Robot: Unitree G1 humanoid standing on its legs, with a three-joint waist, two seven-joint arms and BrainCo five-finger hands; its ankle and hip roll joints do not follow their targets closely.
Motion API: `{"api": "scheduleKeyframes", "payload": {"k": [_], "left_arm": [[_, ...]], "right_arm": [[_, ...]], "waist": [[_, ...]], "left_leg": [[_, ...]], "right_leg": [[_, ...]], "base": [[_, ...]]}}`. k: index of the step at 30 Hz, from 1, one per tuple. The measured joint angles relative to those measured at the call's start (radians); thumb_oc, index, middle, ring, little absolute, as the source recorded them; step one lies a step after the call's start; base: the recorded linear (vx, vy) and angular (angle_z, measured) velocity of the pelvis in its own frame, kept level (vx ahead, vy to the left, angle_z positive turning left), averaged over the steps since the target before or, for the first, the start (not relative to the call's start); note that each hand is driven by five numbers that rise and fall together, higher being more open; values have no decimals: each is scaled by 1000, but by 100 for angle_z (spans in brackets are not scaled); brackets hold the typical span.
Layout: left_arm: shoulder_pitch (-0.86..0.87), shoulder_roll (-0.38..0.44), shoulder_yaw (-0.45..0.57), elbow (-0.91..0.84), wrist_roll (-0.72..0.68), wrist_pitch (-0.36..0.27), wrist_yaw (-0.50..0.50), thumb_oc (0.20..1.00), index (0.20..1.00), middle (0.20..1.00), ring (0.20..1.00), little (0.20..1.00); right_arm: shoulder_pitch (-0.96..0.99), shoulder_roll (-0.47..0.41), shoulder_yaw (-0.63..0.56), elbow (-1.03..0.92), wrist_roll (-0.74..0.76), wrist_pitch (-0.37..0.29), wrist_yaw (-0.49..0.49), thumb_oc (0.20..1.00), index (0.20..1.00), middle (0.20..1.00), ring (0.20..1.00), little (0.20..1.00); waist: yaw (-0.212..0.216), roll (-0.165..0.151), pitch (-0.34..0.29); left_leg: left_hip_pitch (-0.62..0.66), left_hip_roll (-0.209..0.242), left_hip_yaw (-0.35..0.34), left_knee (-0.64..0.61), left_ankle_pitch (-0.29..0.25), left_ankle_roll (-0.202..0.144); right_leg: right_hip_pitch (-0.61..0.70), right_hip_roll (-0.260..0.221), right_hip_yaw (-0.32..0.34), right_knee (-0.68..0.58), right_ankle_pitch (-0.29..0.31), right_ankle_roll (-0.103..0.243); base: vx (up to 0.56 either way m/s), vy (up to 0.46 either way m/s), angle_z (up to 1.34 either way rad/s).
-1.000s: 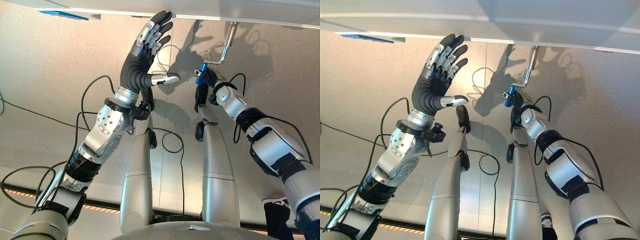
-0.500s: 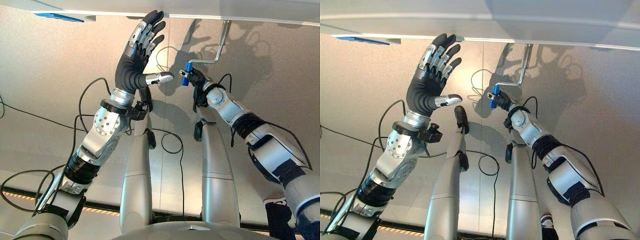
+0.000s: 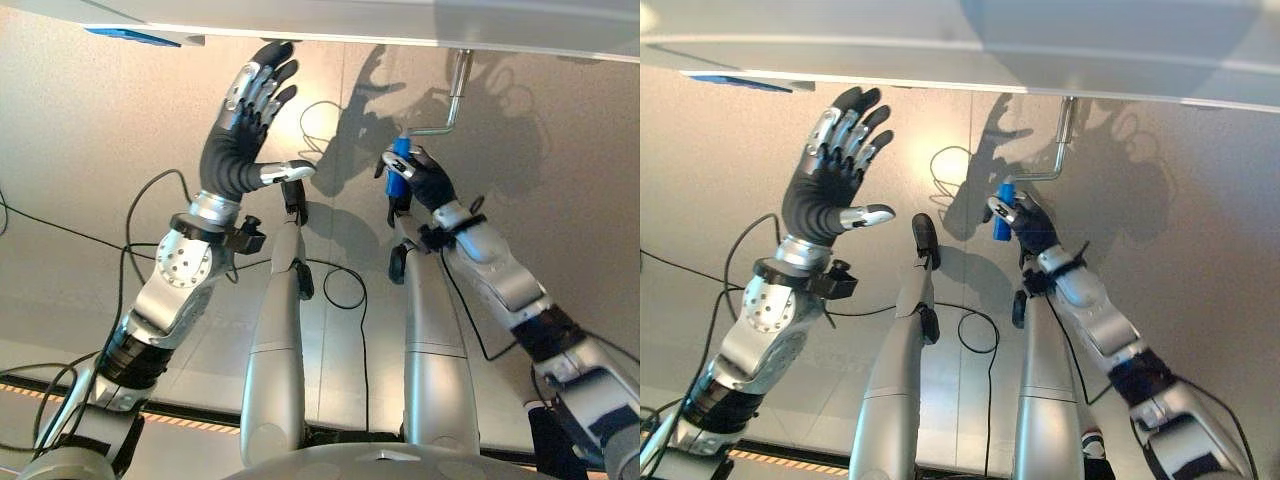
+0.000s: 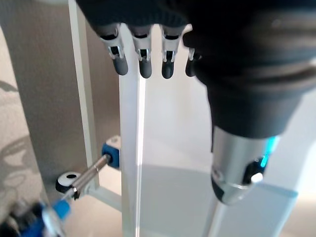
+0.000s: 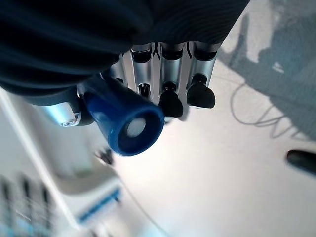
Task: Raise the hospital bed
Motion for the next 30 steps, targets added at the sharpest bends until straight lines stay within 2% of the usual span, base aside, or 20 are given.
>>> {"api": "scheduleKeyframes", "payload": {"k": [3, 9, 13, 17, 21, 23, 27, 30], "left_arm": [[38, 32, 32, -5, 0, -2, -23, 1000, 1000, 1000, 1000, 1000], [91, 88, 89, -7, -1, -5, -75, 1000, 1000, 1000, 1000, 1000], [92, 118, 89, -33, -3, -6, -102, 1000, 1000, 1000, 1000, 1000], [80, 167, 78, -33, -5, -6, -142, 1000, 1000, 1000, 1000, 1000], [58, 190, 59, -33, -8, -5, -161, 1000, 1000, 1000, 1000, 1000], [47, 190, 36, -33, -20, -5, -167, 1000, 1000, 1000, 1000, 1000], [0, 184, -4, -33, -60, -5, -173, 1000, 1000, 1000, 1000, 1000], [-46, 193, -47, -33, -75, -4, -184, 1000, 1000, 1000, 1000, 1000]], "right_arm": [[47, -13, -47, -39, 39, -4, 15, 200, 200, 200, 200, 200], [101, 17, -84, -58, 143, -4, 30, 200, 200, 200, 200, 200], [121, 21, -104, -58, 147, -4, 27, 200, 200, 200, 200, 200], [129, 66, -147, -47, 145, -15, 18, 200, 200, 200, 200, 200], [122, 92, -156, -3, 126, -49, -14, 200, 200, 200, 200, 200], [96, 107, -163, 76, 113, -105, -23, 200, 200, 200, 200, 200], [44, 95, -170, 191, 83, -158, -60, 200, 200, 200, 200, 200], [-24, 74, -193, 328, 66, -174, -86, 200, 200, 200, 200, 200]], "waist": [[-7, 0, 0], [-21, -3, 2], [-22, -3, 2], [-27, -4, 2], [-39, -5, 2], [-50, -9, 2], [-63, -13, 1], [-74, -14, 1]], "left_leg": [[7, -5, 2, -1, -4, 6], [42, -9, 8, -16, -8, 13], [57, -11, 9, -25, -8, 14], [59, -11, 12, -27, -8, 15], [67, -12, 24, -26, -11, 24], [70, -17, 30, -26, -11, 30], [70, -22, 32, -27, -11, 37], [69, -27, 32, -29, -11, 45]], "right_leg": [[13, -3, 2, -13, 4, 7], [47, -6, 7, -39, 13, 16], [62, -6, 7, -48, 14, 18], [65, -4, 10, -57, 19, 21], [78, -7, 17, -72, 29, 28], [81, -12, 24, -76, 33, 35], [89, -15, 30, -98, 45, 50], [91, -18, 37, -109, 55, 56]], "base": [[0, 0, 0], [5, -8, -3], [1, 0, -1], [3, -4, -1], [0, 0, 0], [2, -6, -2], [1, -3, -2], [0, 0, 0]]}}
